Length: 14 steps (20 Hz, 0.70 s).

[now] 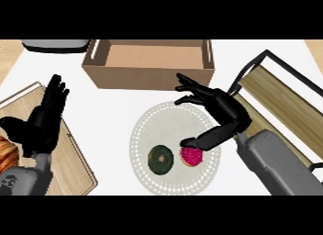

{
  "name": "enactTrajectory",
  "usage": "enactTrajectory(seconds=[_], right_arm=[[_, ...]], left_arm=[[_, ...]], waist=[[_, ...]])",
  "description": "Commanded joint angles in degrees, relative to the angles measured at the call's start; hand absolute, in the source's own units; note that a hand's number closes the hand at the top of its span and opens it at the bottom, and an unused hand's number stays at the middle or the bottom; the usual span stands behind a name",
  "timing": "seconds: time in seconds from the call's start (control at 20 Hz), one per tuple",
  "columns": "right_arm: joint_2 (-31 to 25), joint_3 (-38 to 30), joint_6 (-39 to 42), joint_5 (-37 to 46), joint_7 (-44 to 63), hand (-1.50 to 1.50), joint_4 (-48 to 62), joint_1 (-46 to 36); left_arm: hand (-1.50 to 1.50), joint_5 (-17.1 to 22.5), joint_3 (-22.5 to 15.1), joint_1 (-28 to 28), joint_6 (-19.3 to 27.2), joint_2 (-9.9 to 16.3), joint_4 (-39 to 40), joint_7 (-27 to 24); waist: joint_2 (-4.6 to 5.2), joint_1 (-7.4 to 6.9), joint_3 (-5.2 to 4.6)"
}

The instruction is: Pick the cupcake from the placemat and place it in the tiered shelf

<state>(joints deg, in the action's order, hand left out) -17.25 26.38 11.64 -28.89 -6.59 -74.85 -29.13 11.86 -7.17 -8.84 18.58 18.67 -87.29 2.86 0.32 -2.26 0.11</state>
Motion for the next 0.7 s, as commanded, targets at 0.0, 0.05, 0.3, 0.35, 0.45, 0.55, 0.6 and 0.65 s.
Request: enactTrajectory(seconds=[0.0, 0.05, 0.3, 0.35, 0.45, 0.55, 0.6, 0.65], right_arm=[[-2.8, -1.8, 14.3, -2.9, -3.7, -1.5, 4.0, -5.2], [-7.0, -2.0, 18.5, -3.5, -2.6, -1.5, 1.6, -5.1], [-14.2, 3.2, 22.6, 6.0, 2.5, -1.5, -5.8, -11.1], [-15.6, 4.5, 23.4, 7.2, 3.6, -1.5, -8.8, -10.2], [-17.0, 6.0, 24.0, 10.7, 6.6, -1.5, -11.3, -13.5], [-17.9, 7.7, 21.2, 18.0, 6.4, -1.5, -15.7, -14.2], [-18.3, 8.3, 19.8, 20.4, 9.3, -1.5, -17.8, -16.6], [-17.8, 9.7, 19.2, 22.9, 11.3, -1.5, -19.0, -17.6]], left_arm=[[0.0, -2.4, -2.3, 0.3, 1.5, -1.3, -2.4, 1.1], [0.0, -1.1, -0.3, 1.0, 0.9, 0.1, -2.6, 1.6], [0.0, -1.4, -0.5, 1.9, 0.5, 0.5, -4.3, 2.1], [0.0, -1.7, -0.3, 3.3, 1.7, 0.0, -4.8, 1.9], [0.0, -1.0, 0.1, 3.5, 0.0, 1.0, -4.3, 2.4], [0.0, -1.5, 0.5, 2.5, 0.7, 1.1, -4.5, 2.5], [0.0, -1.0, 0.7, 4.3, -0.1, 2.4, -6.2, 3.7], [0.0, -0.6, 0.6, 4.4, -0.2, 0.9, -4.9, 1.8]], waist=[[-0.04, 0.77, -0.02], [-0.21, 1.08, -0.05], [-0.73, 1.66, -0.15], [-0.93, 2.07, -0.16], [-0.88, 1.98, -0.21], [-0.99, 2.58, -0.17], [-1.47, 2.02, -0.2], [-1.16, 2.24, -0.26]])
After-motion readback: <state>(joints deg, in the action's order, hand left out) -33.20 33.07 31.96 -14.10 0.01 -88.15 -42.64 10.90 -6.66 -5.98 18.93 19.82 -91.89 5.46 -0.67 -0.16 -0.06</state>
